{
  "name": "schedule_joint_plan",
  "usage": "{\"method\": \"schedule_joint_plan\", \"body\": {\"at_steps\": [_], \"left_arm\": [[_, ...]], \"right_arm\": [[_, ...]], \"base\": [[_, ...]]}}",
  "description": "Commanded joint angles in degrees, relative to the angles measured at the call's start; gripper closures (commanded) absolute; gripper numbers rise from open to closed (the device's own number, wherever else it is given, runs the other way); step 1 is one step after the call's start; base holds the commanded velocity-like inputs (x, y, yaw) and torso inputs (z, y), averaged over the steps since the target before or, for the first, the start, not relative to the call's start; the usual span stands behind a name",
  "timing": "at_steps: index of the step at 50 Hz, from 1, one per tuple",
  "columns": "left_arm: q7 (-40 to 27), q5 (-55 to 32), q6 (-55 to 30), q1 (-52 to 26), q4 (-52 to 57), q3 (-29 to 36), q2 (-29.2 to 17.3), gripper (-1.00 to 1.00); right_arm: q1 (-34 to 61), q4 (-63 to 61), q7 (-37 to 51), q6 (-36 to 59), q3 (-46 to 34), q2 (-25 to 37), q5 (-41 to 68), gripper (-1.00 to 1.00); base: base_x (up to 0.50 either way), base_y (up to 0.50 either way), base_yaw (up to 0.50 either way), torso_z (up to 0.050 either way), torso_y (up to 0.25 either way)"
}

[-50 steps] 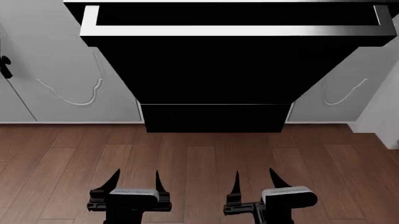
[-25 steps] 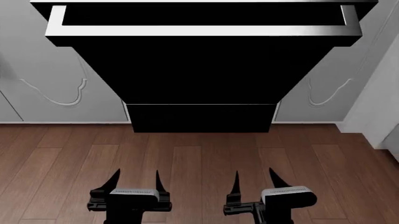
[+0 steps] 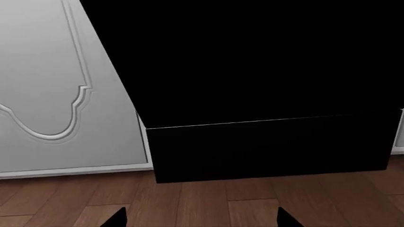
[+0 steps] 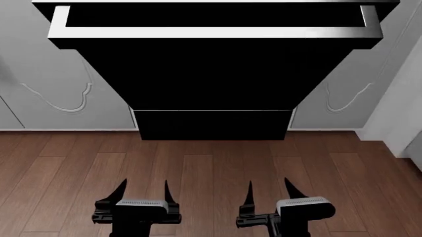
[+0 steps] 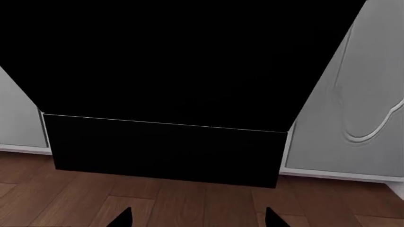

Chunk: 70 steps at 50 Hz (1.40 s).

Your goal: Close the dishwasher door

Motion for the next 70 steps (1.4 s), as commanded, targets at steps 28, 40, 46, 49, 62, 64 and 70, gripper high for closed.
{"method": "schedule_joint_plan", "body": {"at_steps": [28, 40, 46, 49, 62, 64, 70], "left_arm": [[-0.50, -0.46, 0.12, -0.39, -0.27, 0.59, -0.35, -1.00], [-0.76, -0.51, 0.19, -0.28, -0.09, 0.79, -0.50, -1.00], [-0.89, -0.56, 0.15, -0.25, 0.03, 0.87, -0.58, -1.00], [-0.89, -0.55, 0.27, -0.29, -0.15, 0.95, -0.59, -1.00], [-1.04, -0.75, 0.31, -0.42, -0.16, 1.08, -0.73, -1.00], [-1.09, -0.74, 0.30, -0.42, -0.15, 1.12, -0.74, -1.00], [-1.18, -0.92, 0.27, -0.40, -0.05, 1.15, -0.80, -1.00]], "right_arm": [[0.33, -0.18, 0.25, 0.51, -0.41, 0.40, 1.23, -1.00], [0.34, -0.26, 0.58, 0.43, -0.66, 0.53, 1.05, -1.00], [0.43, -0.21, 0.66, 0.45, -0.72, 0.58, 1.13, -1.00], [0.45, -0.15, 0.68, 0.42, -0.78, 0.60, 1.15, -1.00], [0.46, -0.15, 0.84, 0.31, -0.98, 0.74, 1.24, -1.00], [0.51, -0.12, 0.84, 0.33, -1.00, 0.74, 1.31, -1.00], [0.49, -0.15, 0.93, 0.28, -1.09, 0.80, 1.35, -1.00]], "base": [[0.07, 0.00, 0.00, 0.000, 0.000], [0.09, 0.00, 0.00, 0.000, 0.000], [0.09, 0.00, 0.00, 0.000, 0.000], [0.09, 0.00, 0.00, 0.000, 0.000], [0.09, 0.00, 0.00, 0.000, 0.000], [0.10, 0.00, 0.00, 0.000, 0.000], [0.09, 0.00, 0.00, 0.000, 0.000]]}}
